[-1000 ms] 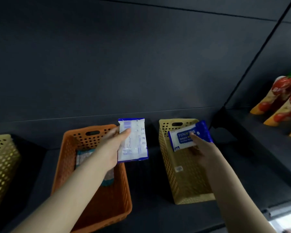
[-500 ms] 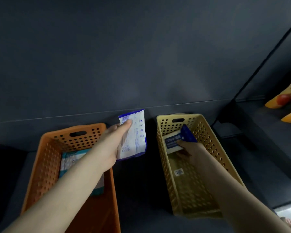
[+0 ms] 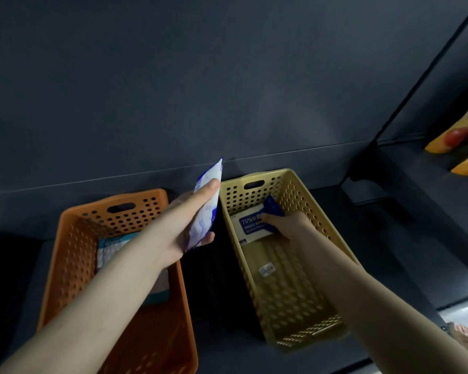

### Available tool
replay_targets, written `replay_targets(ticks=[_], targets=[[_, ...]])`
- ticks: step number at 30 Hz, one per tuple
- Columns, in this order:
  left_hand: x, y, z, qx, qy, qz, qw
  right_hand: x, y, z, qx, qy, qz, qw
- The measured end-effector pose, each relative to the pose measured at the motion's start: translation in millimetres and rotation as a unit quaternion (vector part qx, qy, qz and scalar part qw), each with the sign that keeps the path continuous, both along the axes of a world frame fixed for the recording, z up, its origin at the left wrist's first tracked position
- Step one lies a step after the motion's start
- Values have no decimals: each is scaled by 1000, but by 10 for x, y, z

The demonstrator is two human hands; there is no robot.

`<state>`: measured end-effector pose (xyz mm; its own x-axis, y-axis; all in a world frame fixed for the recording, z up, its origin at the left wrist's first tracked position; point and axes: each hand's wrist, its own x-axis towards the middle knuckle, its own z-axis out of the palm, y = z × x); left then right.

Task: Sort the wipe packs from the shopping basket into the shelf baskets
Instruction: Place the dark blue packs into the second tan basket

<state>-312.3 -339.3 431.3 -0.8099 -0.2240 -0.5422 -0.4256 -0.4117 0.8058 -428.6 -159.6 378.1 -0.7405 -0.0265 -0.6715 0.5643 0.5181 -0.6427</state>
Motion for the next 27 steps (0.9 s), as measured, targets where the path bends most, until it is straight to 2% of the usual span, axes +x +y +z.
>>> replay_targets(ticks=[4, 7, 10, 15, 20, 24, 27], targets=[[20, 52, 8, 73, 9, -15, 997, 43, 87, 140, 0, 49, 37, 998], [14, 58, -22, 130, 12, 18, 991, 125, 131, 246, -26, 91, 69, 993], [35, 51, -50, 126, 15, 26, 992, 221, 184, 291, -49, 122, 78, 988], [79, 93, -47, 120, 32, 34, 992, 408, 276, 273, -74, 90, 95, 989], [49, 181, -83, 55, 18, 72, 996, 576, 291, 255, -145, 14, 90, 985], [18, 396, -30, -48, 51, 65, 995, 685, 249, 294, -257, -29, 90, 962], [-15, 438, -214, -139, 56, 25, 988, 762, 181, 352, -357, -35, 26, 933]])
